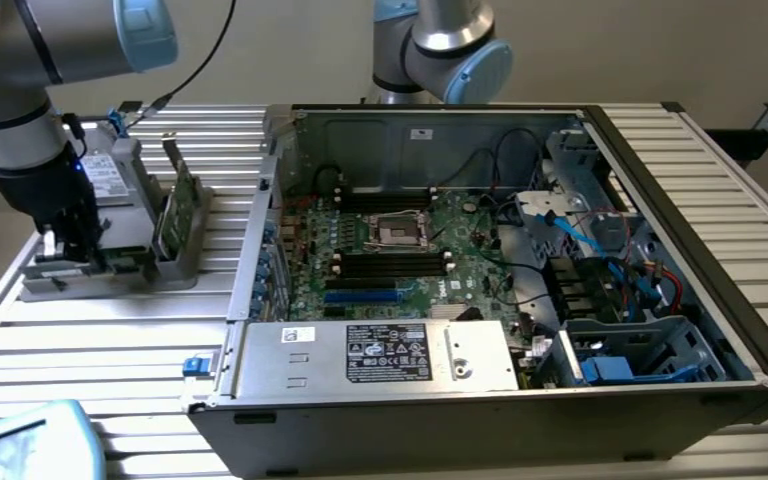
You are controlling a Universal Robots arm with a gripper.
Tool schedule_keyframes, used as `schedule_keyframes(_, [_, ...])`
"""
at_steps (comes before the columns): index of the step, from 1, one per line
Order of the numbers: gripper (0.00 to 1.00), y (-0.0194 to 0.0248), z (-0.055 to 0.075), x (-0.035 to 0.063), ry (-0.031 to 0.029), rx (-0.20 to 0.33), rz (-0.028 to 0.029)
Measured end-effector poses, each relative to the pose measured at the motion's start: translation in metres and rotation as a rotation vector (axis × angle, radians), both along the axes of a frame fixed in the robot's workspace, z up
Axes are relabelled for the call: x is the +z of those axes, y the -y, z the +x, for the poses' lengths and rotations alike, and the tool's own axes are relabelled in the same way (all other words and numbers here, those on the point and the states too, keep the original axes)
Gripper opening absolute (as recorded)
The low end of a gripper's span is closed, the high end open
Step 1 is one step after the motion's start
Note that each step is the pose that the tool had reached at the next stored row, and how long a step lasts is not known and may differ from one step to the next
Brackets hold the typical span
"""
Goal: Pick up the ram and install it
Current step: 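Pick up the ram and move it above insertion slot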
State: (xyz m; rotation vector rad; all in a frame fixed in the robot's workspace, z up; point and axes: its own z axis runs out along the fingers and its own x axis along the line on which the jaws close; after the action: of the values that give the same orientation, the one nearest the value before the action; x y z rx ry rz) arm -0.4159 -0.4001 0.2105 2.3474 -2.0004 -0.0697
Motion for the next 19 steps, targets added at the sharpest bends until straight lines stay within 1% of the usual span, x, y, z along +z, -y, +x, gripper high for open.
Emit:
schedule_keyframes(7, [0.14,0.0000,0.001,0.0017,-0.0065,0.000,0.0000])
schedule_keyframes(12, [0.14,0.0000,0.002,0.0053,-0.0118,0.000,0.0000])
schedule_keyframes(14, [0.14,0.0000,0.002,0.0105,-0.0152,0.000,0.0000])
schedule_keyframes(19, [0.14,0.0000,0.002,0.0287,-0.0261,0.000,0.0001])
